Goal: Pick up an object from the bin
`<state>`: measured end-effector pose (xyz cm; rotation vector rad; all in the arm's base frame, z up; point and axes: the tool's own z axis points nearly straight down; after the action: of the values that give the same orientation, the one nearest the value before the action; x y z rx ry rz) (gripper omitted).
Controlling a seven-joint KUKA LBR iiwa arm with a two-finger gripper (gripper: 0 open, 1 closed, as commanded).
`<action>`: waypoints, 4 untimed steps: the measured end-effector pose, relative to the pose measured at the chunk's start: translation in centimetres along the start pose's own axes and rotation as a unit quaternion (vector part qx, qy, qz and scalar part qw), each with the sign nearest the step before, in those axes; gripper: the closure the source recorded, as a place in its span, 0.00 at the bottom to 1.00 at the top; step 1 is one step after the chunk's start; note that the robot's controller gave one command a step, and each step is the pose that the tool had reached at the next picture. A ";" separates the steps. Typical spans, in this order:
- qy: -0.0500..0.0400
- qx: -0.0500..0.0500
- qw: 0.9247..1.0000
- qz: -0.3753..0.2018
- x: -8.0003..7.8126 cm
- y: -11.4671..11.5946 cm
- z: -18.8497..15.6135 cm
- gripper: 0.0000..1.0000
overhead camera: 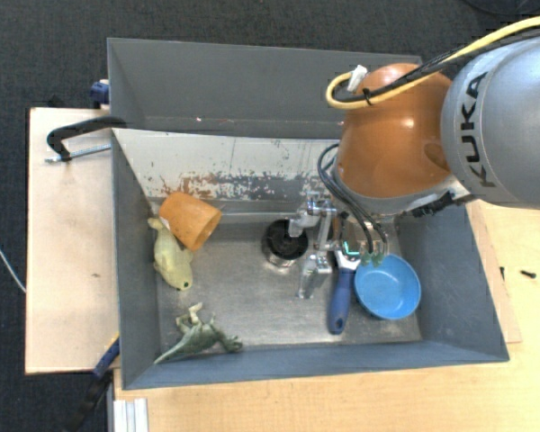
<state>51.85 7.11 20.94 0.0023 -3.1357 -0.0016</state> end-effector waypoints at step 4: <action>-0.011 0.000 0.999 -0.051 -8.7 -3.6 2.3 1.00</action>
Offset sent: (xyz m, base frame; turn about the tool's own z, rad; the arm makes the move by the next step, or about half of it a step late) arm 0.0291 -0.0308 -0.1311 -0.0457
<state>60.50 3.55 18.56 0.1636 -3.1525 -0.0018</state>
